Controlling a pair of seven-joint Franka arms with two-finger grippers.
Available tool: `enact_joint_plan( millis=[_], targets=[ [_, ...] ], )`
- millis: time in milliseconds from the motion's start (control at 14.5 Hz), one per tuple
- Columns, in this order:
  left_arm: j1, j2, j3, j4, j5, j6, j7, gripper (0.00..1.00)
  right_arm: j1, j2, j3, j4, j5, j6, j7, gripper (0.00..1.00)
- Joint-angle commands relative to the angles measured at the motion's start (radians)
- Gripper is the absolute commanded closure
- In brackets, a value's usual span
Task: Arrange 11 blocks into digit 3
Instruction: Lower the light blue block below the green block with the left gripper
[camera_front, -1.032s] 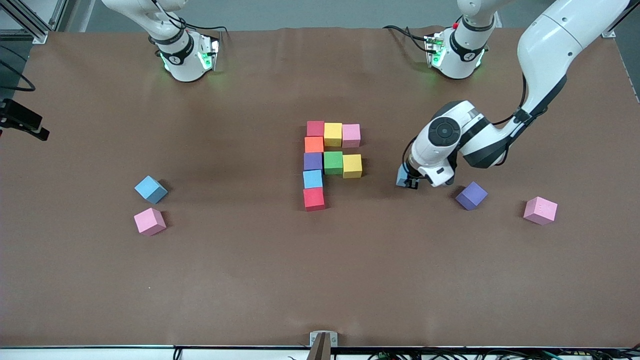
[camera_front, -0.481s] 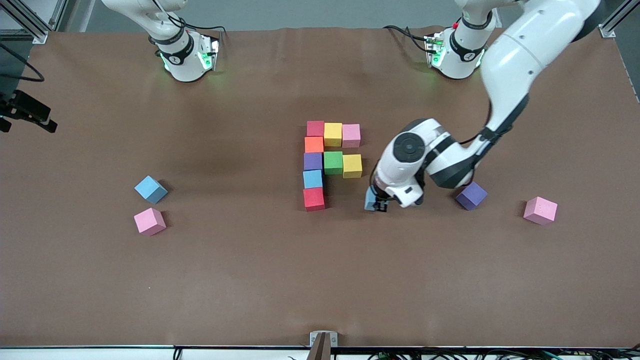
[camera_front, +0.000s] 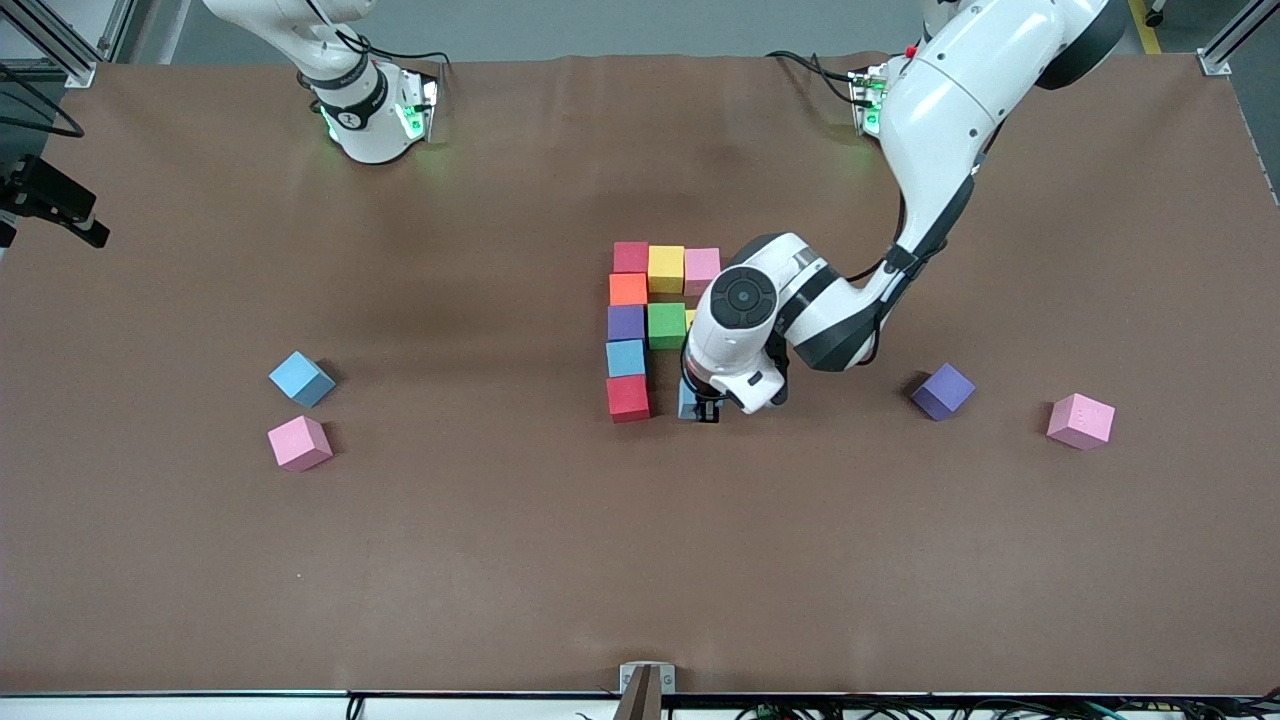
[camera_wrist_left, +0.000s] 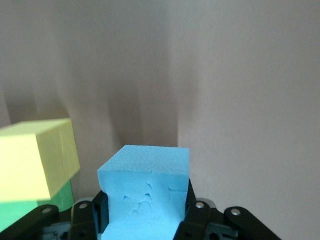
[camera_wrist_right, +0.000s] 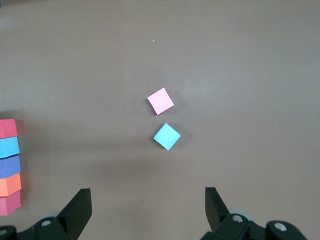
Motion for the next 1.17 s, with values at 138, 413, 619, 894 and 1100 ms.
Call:
enact_joint_plan(
  millis=[138,413,619,894,1100],
  targets=[
    [-0.045,0.089,0.010,0.128,-0.036,-0.087,-0.023,0.66,0.004,0.034,0.000,0.060,-0.013,-0.041,-0.003,0.00],
    [-0.069,0.135,0.016,0.194,-0.037,-0.110,-0.069,0.66,0.004,0.085,-0.002,0.114,-0.019,-0.128,-0.006,0.00],
    [-0.109,0.146,0.055,0.205,-0.054,-0.115,-0.084,0.66,0.002,0.097,-0.002,0.133,-0.013,-0.141,-0.001,0.00],
    [-0.187,0.155,0.146,0.226,-0.108,-0.117,-0.089,0.66,0.001,0.096,-0.002,0.133,-0.013,-0.139,-0.003,0.00],
    [-0.191,0.157,0.146,0.228,-0.109,-0.117,-0.089,0.66,0.001,0.094,-0.002,0.133,-0.013,-0.133,-0.001,0.00]
  ],
)
